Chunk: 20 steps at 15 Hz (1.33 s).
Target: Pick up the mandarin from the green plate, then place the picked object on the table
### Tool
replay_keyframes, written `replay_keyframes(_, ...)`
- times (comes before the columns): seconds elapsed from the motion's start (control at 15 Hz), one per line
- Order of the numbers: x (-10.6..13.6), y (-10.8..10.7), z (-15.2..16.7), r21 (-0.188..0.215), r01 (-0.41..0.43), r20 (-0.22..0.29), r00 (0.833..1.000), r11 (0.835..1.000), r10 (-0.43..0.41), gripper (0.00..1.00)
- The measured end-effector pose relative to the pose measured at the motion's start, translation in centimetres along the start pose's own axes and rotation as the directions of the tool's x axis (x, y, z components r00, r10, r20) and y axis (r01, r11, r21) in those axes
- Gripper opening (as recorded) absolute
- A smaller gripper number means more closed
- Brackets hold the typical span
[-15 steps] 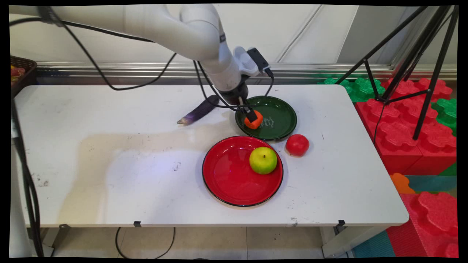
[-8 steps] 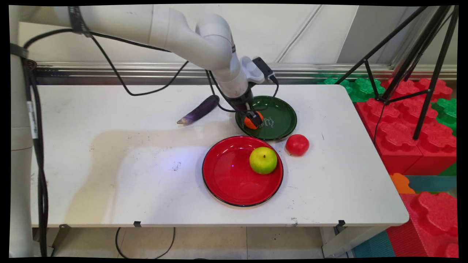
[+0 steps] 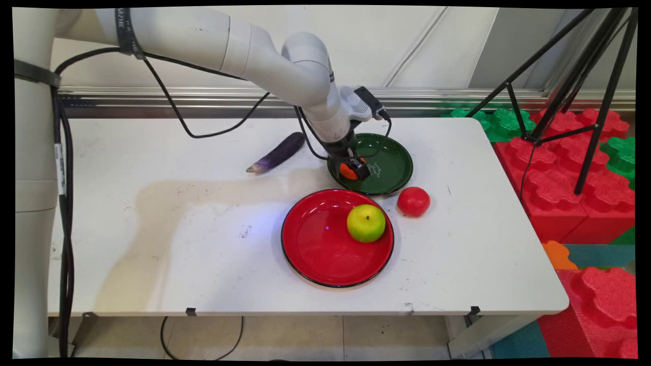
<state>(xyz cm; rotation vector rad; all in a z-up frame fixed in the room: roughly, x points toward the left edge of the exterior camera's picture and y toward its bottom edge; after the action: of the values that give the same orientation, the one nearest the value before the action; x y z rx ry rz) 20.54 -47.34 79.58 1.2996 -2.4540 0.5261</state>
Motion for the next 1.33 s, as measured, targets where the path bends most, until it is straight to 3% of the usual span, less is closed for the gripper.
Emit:
replay_keyframes(0.13, 0.0, 0.1, 0.1, 0.000, 0.013, -0.003, 1.000, 1.000, -0.013, 1.00)
replay_keyframes(0.2, 0.0, 0.2, 0.1, 0.000, 0.018, -0.005, 1.000, 1.000, -0.018, 0.00)
replay_keyframes(0.8, 0.5, 0.5, -2.5, 0.013, 0.036, -0.050, 0.998, 0.999, -0.035, 0.00)
replay_keyframes(1.33, -0.4, -0.8, -11.5, 0.048, -0.125, -0.077, 0.989, 0.991, 0.128, 0.00)
